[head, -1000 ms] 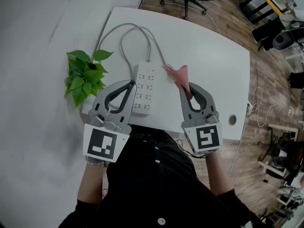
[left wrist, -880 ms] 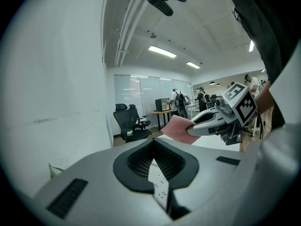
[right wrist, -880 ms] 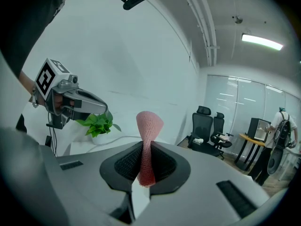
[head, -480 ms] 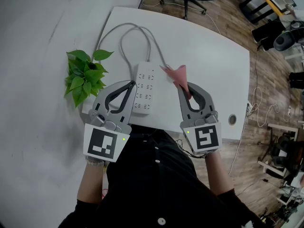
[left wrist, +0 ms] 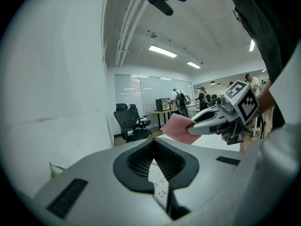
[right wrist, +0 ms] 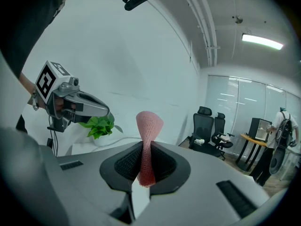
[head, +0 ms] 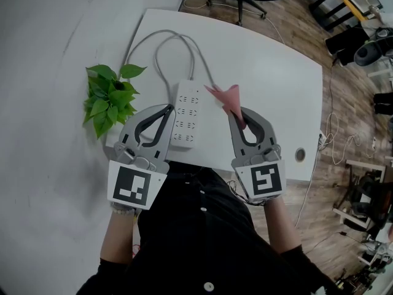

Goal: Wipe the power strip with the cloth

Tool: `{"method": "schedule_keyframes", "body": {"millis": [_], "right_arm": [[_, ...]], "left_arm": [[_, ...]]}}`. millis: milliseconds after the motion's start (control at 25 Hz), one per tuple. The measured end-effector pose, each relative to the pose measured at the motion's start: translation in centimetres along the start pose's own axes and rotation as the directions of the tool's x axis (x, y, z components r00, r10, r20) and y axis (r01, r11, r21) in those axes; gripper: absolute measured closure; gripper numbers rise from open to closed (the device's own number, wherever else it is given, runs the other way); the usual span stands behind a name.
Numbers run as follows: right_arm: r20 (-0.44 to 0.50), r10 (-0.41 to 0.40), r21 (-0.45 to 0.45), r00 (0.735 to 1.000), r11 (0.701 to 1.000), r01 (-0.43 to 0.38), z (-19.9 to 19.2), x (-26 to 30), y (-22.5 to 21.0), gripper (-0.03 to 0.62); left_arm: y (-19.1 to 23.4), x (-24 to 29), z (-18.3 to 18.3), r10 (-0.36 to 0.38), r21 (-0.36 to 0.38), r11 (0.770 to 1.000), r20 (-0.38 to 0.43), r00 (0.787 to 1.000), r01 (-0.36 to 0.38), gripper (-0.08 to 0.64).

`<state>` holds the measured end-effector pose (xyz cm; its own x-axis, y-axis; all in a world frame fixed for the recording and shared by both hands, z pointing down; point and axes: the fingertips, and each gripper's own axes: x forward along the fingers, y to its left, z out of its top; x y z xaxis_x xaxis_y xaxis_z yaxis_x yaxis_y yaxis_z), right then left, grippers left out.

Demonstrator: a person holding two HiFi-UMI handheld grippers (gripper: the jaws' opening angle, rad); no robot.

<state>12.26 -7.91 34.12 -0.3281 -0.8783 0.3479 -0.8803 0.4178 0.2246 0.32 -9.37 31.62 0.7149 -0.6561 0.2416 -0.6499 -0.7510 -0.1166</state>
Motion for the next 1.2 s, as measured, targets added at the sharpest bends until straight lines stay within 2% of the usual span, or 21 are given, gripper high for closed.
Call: {"method": "schedule_keyframes", "body": {"millis": [1200], "right_arm": [[-0.034,-0.006,0.006,0.999,1.000,0.006,-0.72,-0.04,-0.18,0.535]], "left_arm": [[-0.05,0.10,-0.32,0.008,-0.014,1.000,-0.001,1.000,-0.008,0.548]]}}
